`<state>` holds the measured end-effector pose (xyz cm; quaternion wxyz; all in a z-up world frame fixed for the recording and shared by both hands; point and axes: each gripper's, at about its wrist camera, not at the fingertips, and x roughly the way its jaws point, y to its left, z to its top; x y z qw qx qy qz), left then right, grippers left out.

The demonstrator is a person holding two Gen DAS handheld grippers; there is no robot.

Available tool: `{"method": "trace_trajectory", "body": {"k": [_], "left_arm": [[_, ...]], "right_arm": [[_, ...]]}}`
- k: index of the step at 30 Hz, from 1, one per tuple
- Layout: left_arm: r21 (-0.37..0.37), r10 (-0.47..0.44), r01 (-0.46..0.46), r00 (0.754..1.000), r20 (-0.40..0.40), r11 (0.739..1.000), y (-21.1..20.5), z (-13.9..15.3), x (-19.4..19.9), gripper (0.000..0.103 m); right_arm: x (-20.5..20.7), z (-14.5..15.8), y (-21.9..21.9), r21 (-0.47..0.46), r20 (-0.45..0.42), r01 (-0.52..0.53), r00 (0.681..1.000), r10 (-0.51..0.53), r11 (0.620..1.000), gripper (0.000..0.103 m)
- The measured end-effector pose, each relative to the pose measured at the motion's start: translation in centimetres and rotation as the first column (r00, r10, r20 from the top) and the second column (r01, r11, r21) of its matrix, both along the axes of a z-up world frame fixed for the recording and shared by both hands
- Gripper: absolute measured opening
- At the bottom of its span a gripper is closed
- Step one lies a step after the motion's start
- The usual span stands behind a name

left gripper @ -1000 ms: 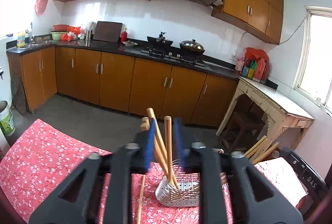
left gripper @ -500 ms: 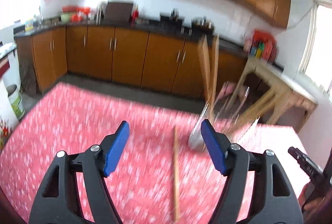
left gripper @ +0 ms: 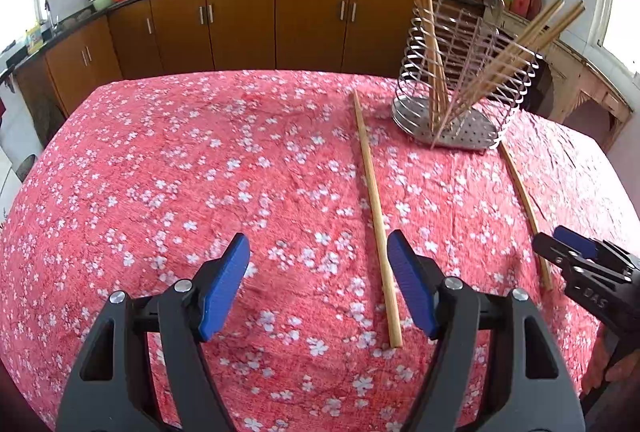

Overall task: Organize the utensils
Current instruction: 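Move both open tools back toward the remaining loose chopsticks, then close the right tool on a chopstick while the left tool approaches the last one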

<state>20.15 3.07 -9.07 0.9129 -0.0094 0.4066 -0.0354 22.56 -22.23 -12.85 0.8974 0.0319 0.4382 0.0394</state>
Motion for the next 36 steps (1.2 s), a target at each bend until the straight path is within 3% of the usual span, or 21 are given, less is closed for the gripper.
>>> {"method": "trace_trajectory", "body": {"k": [5, 9, 16, 19, 23, 25, 29, 33, 36], "left_arm": [[0.006, -0.003, 0.003, 1.000, -0.006, 1.000, -0.3, -0.2, 0.1, 0.071], [-0.005, -0.008, 0.008, 1.000, -0.013, 1.000, -0.5, -0.3, 0.3, 0.071], [-0.010, -0.023, 0.022, 0.999, -0.027, 1.000, -1.2, -0.6, 0.4, 0.061], [-0.018, -0.038, 0.038, 0.999, -0.032, 0.999, -1.8, -0.6, 0.4, 0.059], [-0.004, -0.061, 0.061, 0.998, -0.031, 0.998, -3.1, -0.7, 0.5, 0.057], [0.017, -0.060, 0.060, 0.998, -0.037, 0.998, -3.7, -0.9, 0.8, 0.053], [0.048, -0.020, 0.024, 0.996, -0.085, 0.999, -4.1, -2.1, 1.8, 0.029], [0.066, 0.033, -0.028, 0.997, -0.075, 0.997, -2.7, -2.2, 2.6, 0.010], [0.064, 0.104, -0.100, 0.992, -0.071, 0.993, 0.0, -2.2, 3.8, 0.009]], "right_arm": [[0.2, -0.3, 0.3, -0.033, 0.012, 0.013, 1.000, -0.013, 0.999, 0.030], [0.3, -0.4, -0.1, -0.048, 0.023, 0.035, 0.999, -0.034, 0.998, 0.010], [0.9, -0.3, -3.5, -0.023, 0.023, 0.135, 0.991, -0.134, 0.991, 0.008], [1.0, -0.2, -7.4, 0.003, 0.014, 0.295, 0.955, -0.295, 0.956, 0.008], [0.9, -0.2, -9.4, 0.038, 0.003, 0.342, 0.940, -0.342, 0.939, 0.008], [0.8, -0.2, -9.2, 0.024, 0.008, 0.330, 0.944, -0.330, 0.944, 0.008], [0.3, -0.2, -8.5, 0.021, 0.013, 0.293, 0.956, -0.294, 0.956, 0.008], [0.5, -0.1, -7.7, 0.005, 0.023, 0.250, 0.968, -0.250, 0.968, 0.008], [0.3, 0.0, -7.6, -0.007, 0.028, 0.226, 0.974, -0.226, 0.974, 0.008]]}}
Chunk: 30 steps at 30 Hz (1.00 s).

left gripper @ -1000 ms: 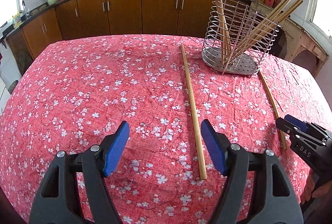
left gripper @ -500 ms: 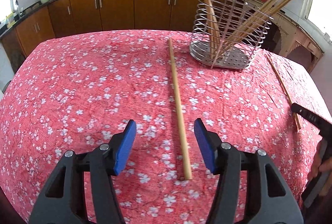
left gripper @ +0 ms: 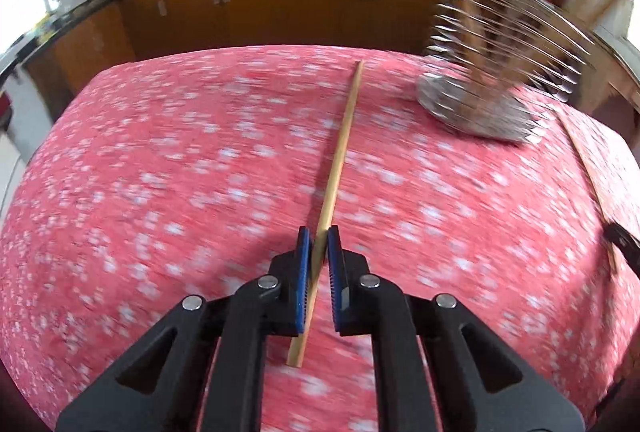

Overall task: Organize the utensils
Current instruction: 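Close the right tool on a chopstick while the left tool approaches the last one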

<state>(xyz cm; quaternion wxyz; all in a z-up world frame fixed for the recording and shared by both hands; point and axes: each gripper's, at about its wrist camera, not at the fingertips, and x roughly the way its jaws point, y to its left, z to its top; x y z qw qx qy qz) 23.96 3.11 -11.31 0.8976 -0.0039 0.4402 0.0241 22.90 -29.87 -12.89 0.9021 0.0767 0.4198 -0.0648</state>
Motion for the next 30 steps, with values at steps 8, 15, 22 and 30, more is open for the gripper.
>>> {"method": "trace_trajectory", "body": {"k": [8, 15, 22, 30], "left_arm": [[0.009, -0.027, 0.027, 0.999, 0.035, 1.000, 1.9, -0.4, 0.3, 0.010], [0.090, 0.000, -0.003, 1.000, 0.029, 0.996, 0.1, -0.4, 0.0, 0.031], [0.042, 0.042, -0.043, 0.999, 0.028, 0.998, 1.2, -0.2, -0.2, 0.042], [0.041, 0.041, -0.042, 0.999, 0.028, 0.998, 1.3, -0.2, -0.4, 0.042]], "right_arm": [[0.1, -0.1, 0.2, -0.018, 0.001, -0.014, 1.000, 0.014, 1.000, 0.008], [0.2, -0.2, 0.3, -0.039, -0.003, -0.017, 1.000, 0.017, 0.999, 0.008], [0.3, -0.2, 0.1, -0.048, -0.005, -0.021, 1.000, 0.021, 0.999, 0.008], [0.4, -0.2, 0.0, -0.045, -0.005, -0.021, 1.000, 0.021, 0.999, 0.009]]}}
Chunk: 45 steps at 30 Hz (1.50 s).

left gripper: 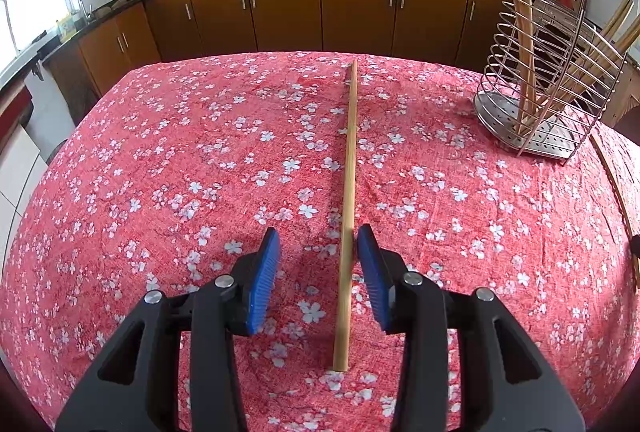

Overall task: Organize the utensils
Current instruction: 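Close the right tool on a chopstick while the left tool approaches the last one, then close the left tool on the last loose chopstick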

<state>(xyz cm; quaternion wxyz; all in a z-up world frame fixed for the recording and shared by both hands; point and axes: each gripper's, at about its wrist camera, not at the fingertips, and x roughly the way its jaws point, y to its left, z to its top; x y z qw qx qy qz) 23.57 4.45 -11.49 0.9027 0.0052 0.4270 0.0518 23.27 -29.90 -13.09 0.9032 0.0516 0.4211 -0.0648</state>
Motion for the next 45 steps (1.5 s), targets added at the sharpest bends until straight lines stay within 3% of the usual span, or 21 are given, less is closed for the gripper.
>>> {"method": "trace_trajectory", "body": {"k": [38, 40, 42, 45], "left_arm": [[-0.005, -0.007, 0.007, 1.000, -0.002, 1.000, -0.3, 0.0, 0.2, 0.043], [-0.018, -0.020, 0.020, 1.000, 0.003, 1.000, -0.4, 0.0, 0.2, 0.037], [-0.017, -0.043, 0.043, 0.999, 0.007, 0.999, -0.7, 0.0, -0.1, 0.010], [-0.027, -0.066, 0.066, 0.998, 0.008, 0.997, -1.0, 0.0, -0.8, 0.007]], "right_arm": [[-0.1, 0.0, 0.3, -0.017, -0.005, -0.003, 1.000, 0.003, 1.000, 0.010], [-0.2, 0.0, 0.1, 0.006, -0.001, -0.003, 1.000, 0.003, 1.000, 0.009], [-0.4, 0.0, -0.3, 0.029, 0.003, -0.002, 1.000, 0.002, 1.000, 0.008], [-0.9, 0.1, -0.6, 0.053, 0.011, -0.007, 1.000, 0.007, 0.999, 0.008]]}}
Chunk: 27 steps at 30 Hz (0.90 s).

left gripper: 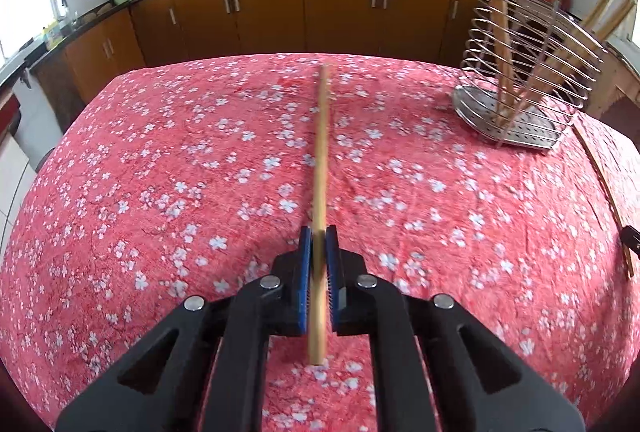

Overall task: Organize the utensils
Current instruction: 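Close the left tool on the last loose chopstick, then lift the chopsticks with both tools and carry them above the wire holder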

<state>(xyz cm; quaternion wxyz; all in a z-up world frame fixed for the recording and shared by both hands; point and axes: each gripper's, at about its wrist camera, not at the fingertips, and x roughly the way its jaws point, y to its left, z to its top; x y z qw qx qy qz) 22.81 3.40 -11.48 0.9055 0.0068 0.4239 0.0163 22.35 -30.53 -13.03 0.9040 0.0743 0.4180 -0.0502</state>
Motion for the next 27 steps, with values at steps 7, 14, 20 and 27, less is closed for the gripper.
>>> {"method": "trace_trajectory", "body": {"k": [7, 14, 20, 27], "left_arm": [[-0.061, -0.062, 0.065, 0.997, 0.049, 0.996, 0.4, 0.8, -3.0, 0.007], [-0.115, -0.114, 0.141, 0.970, 0.214, 0.983, 0.6, 5.7, -6.1, 0.007], [-0.152, -0.111, 0.166, 0.941, 0.320, 0.974, 0.8, 9.8, -7.1, 0.007], [-0.162, -0.092, 0.165, 0.919, 0.383, 0.973, 0.4, 12.9, -7.0, 0.006]], "right_arm": [[-3.0, 1.7, -0.3, -0.035, 0.091, -0.015, 0.996, 0.018, 0.999, 0.008], [-5.8, 6.6, -1.4, -0.035, 0.250, 0.006, 0.968, 0.003, 0.999, 0.008], [-7.7, 11.7, -1.8, -0.032, 0.412, 0.001, 0.911, 0.013, 0.999, 0.008], [-8.2, 16.0, -1.1, -0.036, 0.526, -0.026, 0.850, 0.041, 0.999, 0.008]]}}
